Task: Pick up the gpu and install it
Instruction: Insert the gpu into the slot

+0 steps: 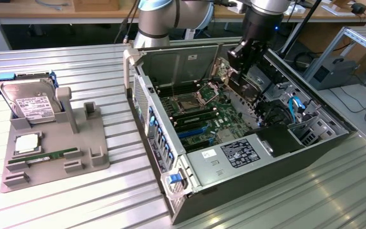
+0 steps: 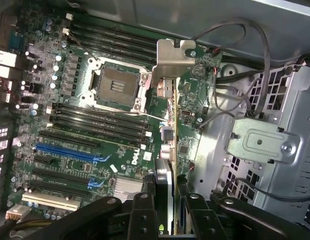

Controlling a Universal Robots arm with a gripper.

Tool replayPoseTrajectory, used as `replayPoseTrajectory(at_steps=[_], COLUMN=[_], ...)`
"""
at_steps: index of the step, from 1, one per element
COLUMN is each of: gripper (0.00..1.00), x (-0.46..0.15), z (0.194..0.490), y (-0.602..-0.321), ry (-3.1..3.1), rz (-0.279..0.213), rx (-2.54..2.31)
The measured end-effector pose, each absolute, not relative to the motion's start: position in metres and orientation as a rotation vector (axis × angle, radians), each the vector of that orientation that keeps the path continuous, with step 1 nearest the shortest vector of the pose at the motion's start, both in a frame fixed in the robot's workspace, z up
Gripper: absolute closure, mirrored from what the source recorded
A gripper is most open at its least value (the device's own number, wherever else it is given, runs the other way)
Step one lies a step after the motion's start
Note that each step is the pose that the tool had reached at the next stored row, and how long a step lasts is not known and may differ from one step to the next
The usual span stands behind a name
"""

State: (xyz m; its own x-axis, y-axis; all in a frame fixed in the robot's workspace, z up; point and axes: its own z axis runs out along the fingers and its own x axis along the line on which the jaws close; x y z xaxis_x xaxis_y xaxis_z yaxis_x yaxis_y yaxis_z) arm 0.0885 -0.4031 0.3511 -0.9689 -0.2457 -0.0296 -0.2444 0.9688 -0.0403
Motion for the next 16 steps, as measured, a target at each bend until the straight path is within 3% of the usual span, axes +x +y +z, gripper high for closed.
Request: replayPoseTrajectory(at_steps=[16], gripper=[0.73], x=[0.0885], z=[0.3511], y=[-0.4031], ry=[3.046], rz=[-0.052], rx=[-0.598])
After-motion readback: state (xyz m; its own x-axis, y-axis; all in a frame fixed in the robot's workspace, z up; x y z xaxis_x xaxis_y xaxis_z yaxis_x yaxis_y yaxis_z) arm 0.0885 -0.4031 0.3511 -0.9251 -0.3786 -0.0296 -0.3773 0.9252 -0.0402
